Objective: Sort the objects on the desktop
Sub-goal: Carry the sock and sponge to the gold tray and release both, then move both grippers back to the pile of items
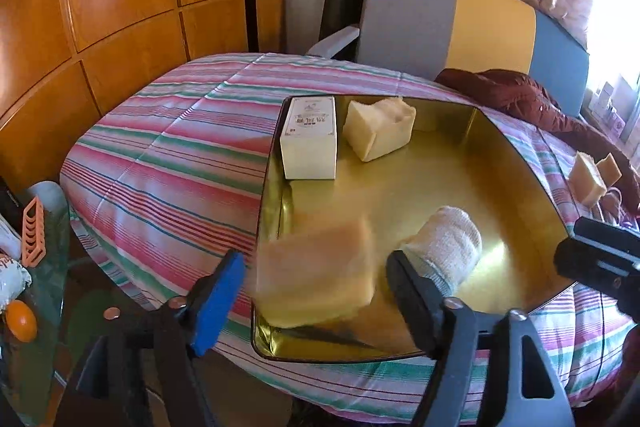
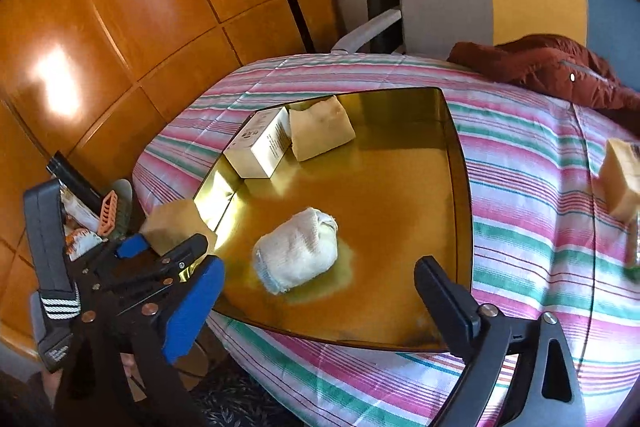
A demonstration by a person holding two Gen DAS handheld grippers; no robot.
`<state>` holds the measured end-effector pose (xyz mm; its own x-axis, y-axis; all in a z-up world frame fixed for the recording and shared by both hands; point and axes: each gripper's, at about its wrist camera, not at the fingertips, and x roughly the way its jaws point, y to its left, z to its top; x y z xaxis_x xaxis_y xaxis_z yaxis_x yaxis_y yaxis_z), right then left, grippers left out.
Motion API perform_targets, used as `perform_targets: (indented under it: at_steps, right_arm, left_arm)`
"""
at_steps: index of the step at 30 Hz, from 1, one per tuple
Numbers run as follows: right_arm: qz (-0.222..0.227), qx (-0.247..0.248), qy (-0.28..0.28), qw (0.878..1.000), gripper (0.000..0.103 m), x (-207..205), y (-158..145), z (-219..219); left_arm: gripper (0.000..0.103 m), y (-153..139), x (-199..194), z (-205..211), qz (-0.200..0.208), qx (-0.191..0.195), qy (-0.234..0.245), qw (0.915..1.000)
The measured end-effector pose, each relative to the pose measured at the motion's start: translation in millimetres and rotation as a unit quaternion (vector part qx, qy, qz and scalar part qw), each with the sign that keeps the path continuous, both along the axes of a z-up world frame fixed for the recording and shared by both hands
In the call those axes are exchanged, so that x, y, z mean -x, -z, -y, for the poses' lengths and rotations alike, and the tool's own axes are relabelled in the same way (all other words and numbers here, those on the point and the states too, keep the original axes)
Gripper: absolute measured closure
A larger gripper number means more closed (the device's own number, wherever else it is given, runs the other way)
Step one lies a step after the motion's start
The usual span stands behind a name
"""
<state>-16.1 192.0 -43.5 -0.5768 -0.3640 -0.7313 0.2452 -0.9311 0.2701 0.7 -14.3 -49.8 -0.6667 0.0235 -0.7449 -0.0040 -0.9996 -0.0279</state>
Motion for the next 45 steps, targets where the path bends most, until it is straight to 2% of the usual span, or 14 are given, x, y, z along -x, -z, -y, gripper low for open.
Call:
perform_targets:
  at_steps: [6,16,23,29,45]
  right_arm:
    - [-0.014,-0.020,-0.002,1.000,0.005,-5.1,-1.5,5.9]
    - [-0.030,-0.014,0.002,0.999,0.005,-12.1,-4.1,3.2]
    - [-0.034,-0.013,0.017,0.999,0.005,-15.7,-5.9,-7.3]
    - [-0.039,-0.010,0.033,0.999,0.005,-19.5,-8.5,-19.9]
    - [-0.039,0.004,0.095,0.995,0.005,-23.2,-5.9,-73.4]
  left_arm:
    - [0.025,-12.0,-5.1,-0.2,-0.018,0.014,-0.003,0.9997]
    - [0.025,-33.3,-13.8,-7.7,-0.048,0.044,0.005,0.9979]
    - [0.025,-58.4,-24.0,-16.6,-0.084,0.069,0.015,0.9939]
    - [0.025,-73.5,-30.6,-23.9,-0.104,0.076,0.023,0.9914]
    - [0.025,-77.9,-31.6,-48.7,-0.108,0.105,0.053,0.9873]
